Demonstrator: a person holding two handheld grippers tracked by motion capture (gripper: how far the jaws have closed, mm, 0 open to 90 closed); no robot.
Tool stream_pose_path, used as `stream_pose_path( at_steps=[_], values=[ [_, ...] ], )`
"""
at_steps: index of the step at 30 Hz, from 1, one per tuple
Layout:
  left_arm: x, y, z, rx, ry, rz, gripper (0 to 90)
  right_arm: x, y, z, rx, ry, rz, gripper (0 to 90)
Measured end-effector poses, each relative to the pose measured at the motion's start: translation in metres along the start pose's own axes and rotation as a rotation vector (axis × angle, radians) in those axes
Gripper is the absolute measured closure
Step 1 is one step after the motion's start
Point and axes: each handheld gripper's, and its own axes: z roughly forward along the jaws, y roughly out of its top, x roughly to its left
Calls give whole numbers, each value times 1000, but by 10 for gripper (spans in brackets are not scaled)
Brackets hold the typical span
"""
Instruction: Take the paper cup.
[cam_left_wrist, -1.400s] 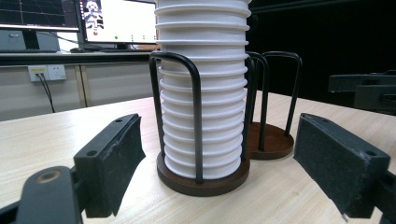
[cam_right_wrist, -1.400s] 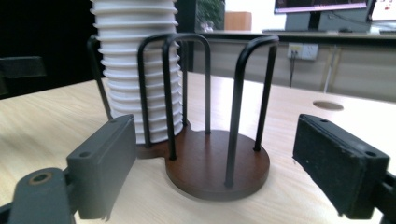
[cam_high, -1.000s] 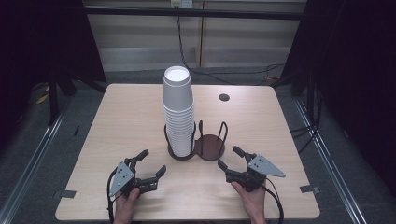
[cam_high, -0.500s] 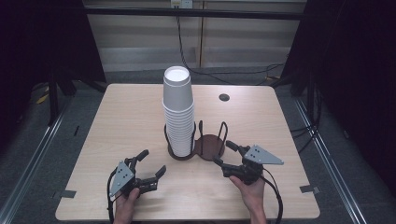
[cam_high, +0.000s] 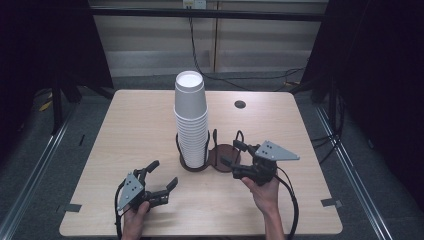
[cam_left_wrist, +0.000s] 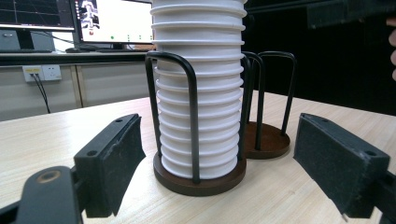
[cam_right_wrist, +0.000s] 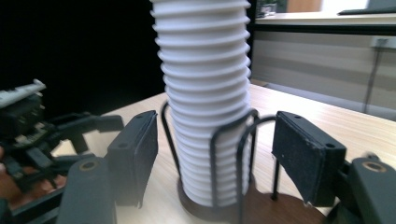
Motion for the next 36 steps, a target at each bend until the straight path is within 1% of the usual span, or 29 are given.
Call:
stream_pose_path(
  at_steps=[5,6,7,8,9,10,12,14,16,18,21,25,27,30,33,35,36],
  values=[
    [0,0,0,0,0,0,156,0,21,7,33,38,-6,302],
    [0,0,0,0,0,0,156,0,21,7,33,38,-6,302],
    [0,0,0,0,-1,0,156,0,31,11,53,71,2,281],
    [0,0,0,-1,-6,1,156,0,34,12,57,71,-6,260],
    [0,0,0,2,-7,4,156,0,38,13,56,81,-9,256],
    [0,0,0,1,-6,4,156,0,42,14,55,89,-6,254],
    [0,0,0,-1,-6,0,156,-2,49,15,52,103,-8,222],
    [0,0,0,-1,-6,1,156,-3,56,16,50,116,-4,218],
    [0,0,0,2,-6,4,156,-5,63,18,53,124,-14,196],
    [0,0,0,-1,-6,0,156,-7,70,20,65,127,-12,193],
    [0,0,0,0,-7,1,156,-8,81,23,64,141,-14,184],
    [0,0,0,1,-7,1,156,-7,95,27,91,156,-22,164],
    [0,0,0,-2,-6,1,156,-7,98,28,93,152,-26,164],
    [0,0,0,-1,-7,1,156,-5,109,32,99,163,-44,164],
    [0,0,0,-2,-6,1,156,-7,116,35,108,165,-52,164],
    [0,0,0,-1,-7,0,156,-7,121,36,105,179,-51,164],
    [0,0,0,0,-7,0,156,-7,123,37,107,177,-57,164]
  ],
)
